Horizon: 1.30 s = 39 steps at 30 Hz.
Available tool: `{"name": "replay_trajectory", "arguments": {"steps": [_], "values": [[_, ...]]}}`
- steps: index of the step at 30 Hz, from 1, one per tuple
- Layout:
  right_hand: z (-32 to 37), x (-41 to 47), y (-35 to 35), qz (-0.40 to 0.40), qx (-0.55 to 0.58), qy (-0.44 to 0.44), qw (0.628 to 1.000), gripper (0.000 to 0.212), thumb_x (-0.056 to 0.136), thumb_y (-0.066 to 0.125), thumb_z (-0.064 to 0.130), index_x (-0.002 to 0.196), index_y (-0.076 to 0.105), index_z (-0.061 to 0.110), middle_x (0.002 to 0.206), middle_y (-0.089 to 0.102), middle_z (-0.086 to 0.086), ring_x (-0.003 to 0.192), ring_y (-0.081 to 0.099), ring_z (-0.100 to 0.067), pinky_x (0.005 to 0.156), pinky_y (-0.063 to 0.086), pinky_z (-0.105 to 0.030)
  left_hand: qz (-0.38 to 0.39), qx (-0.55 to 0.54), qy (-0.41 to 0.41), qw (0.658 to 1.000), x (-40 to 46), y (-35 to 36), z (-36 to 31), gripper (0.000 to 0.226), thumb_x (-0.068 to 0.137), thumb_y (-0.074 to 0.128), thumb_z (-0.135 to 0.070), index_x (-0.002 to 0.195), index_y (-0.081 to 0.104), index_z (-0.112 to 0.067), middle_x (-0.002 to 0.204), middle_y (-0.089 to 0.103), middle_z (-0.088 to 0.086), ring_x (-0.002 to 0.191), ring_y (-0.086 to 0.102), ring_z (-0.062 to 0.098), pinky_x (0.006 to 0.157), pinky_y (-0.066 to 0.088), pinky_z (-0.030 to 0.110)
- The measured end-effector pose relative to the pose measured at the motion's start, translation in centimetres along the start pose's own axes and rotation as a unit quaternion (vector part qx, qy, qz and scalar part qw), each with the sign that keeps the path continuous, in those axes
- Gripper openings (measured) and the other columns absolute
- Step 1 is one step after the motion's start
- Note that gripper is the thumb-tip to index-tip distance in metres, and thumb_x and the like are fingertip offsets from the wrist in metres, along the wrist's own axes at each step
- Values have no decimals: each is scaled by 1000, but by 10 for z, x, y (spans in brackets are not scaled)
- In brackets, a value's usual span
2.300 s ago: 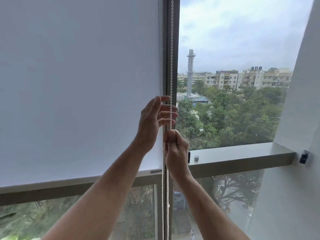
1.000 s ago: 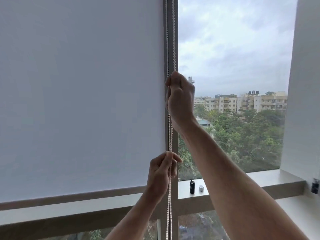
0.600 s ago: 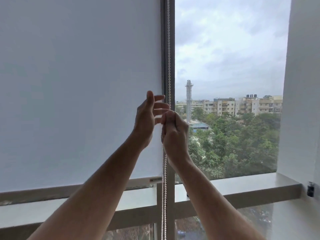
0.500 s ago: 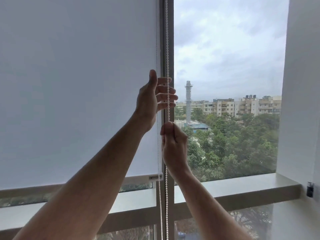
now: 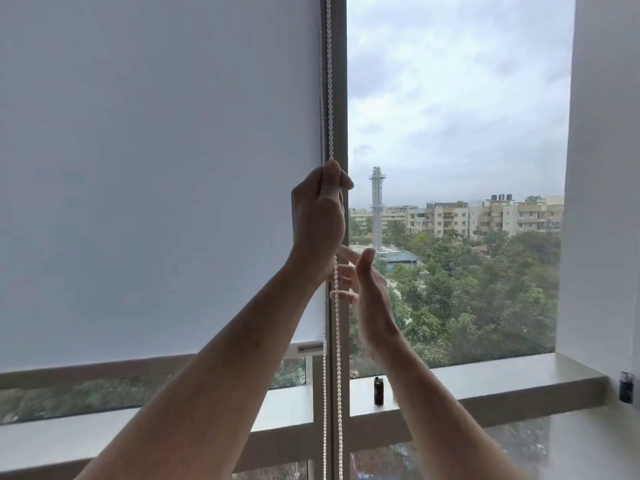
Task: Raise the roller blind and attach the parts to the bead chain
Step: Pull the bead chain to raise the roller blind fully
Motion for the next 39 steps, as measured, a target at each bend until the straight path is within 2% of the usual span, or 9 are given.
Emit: {"name": "replay_trajectory", "arguments": {"steps": [4,10,16,21,24,27,30,34,39], "values": [[32,30,-7,-27,52,-18,998,63,96,28,61,123,65,17,99,75,-7,89,73,-13,71,55,-28,27,-15,-15,999,-29,0,25,39,105,42,-22,72,60,-13,46,51,-11,42,49,2,45,46,26],[108,75,9,-4,-24,-87,996,27,99,50,40,109,60,17,92,72,-3,83,69,-13,68,52,-27,28,-44,-25,998,-63,-9,59,40,103,43,-17,66,57,-19,46,31,-5,41,25,10,42,19,26],[142,103,32,-50,66,-50,995,35,106,38,30,96,68,14,56,44,6,42,37,-7,40,30,-22,47,-45,-27,998,-78,-9,69,42,103,43,-15,65,57,-23,43,31,-11,40,24,4,39,19,18],[151,96,28,-116,3,-134,984,40,103,39,17,71,63,25,59,46,19,59,40,2,54,29,-21,116,-80,-53,989,-64,-9,76,42,101,44,-24,64,62,-23,44,33,-13,38,26,3,38,23,15],[157,95,19,-132,-8,-163,978,41,101,40,12,68,60,27,47,50,26,51,43,4,53,30,-18,170,-46,-45,983,-52,-11,75,48,98,40,-46,72,70,-19,48,50,-4,43,45,14,43,38,24],[153,86,19,-134,-35,-186,973,41,101,41,10,68,59,28,45,51,27,44,42,4,46,30,-12,137,37,-89,986,-29,-24,77,68,89,24,-72,80,75,-27,77,77,1,78,73,20,68,57,27],[133,69,21,-129,-41,-195,971,39,101,41,15,69,58,29,45,51,23,41,40,3,42,31,-14,120,25,-94,988,-3,-29,61,65,94,21,-64,95,72,-24,93,78,5,92,74,20,76,60,35],[104,46,23,-113,-20,-205,972,41,101,40,19,68,60,34,58,62,24,52,56,4,47,43,-11,116,0,-42,992,25,-20,19,49,103,30,-47,105,68,-16,96,75,4,91,73,13,67,57,22],[61,26,29,-103,-24,-180,978,35,97,41,19,69,58,30,47,43,15,46,31,-6,47,25,-26,121,-7,-53,991,46,5,-13,38,105,34,-41,109,61,-15,81,68,3,72,68,15,61,56,26]]}}
Point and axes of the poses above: each hand's wrist, its own x-axis towards the middle knuckle, its own y-axis out of the palm, z = x × y, the point moved 8 cm from there along x, towards the middle knuckle
